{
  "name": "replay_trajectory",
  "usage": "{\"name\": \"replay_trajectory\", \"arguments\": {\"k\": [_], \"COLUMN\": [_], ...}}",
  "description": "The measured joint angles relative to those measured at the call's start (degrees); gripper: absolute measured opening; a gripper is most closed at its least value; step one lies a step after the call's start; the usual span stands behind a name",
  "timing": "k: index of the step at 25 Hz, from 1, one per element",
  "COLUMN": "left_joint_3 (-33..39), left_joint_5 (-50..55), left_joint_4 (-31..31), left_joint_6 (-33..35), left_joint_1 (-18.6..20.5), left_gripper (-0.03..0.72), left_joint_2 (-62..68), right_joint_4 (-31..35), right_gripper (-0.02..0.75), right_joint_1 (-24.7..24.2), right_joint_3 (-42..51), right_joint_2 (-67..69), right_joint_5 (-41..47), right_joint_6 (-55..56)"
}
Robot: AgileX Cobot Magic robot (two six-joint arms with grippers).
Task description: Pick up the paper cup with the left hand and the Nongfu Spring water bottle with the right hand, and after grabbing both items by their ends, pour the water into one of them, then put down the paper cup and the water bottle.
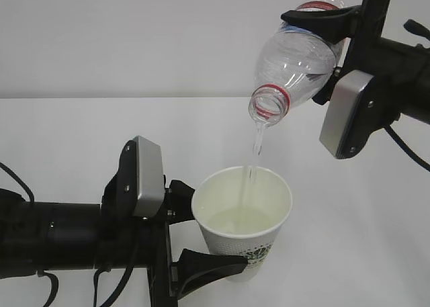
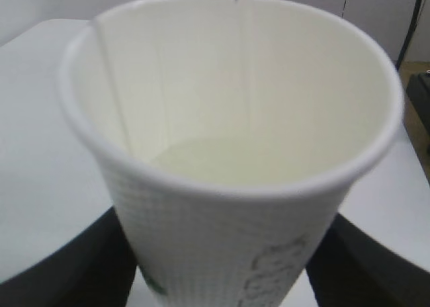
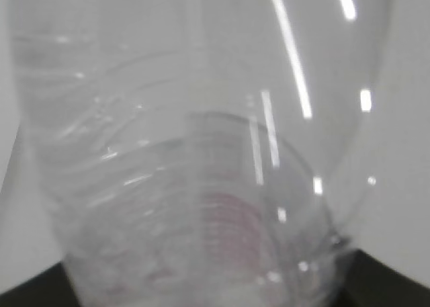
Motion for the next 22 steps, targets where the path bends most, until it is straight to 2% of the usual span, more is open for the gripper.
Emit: {"name": "replay_trajectory", "arguments": {"k": [22], "left_joint_3": [0.0], "left_joint_5": [0.0], "left_joint_4": [0.0], "left_joint_6": [0.2], "left_joint_1": [0.0], "left_gripper": [0.536], "left_joint_2": [0.0], "right_joint_4": [0.0], "right_gripper": [0.412], "right_joint_1": [0.0], "right_joint_3": [0.0], "right_joint_2": [0.0], "right_joint_5": [-1.4], "right_joint_6": [-1.4]}}
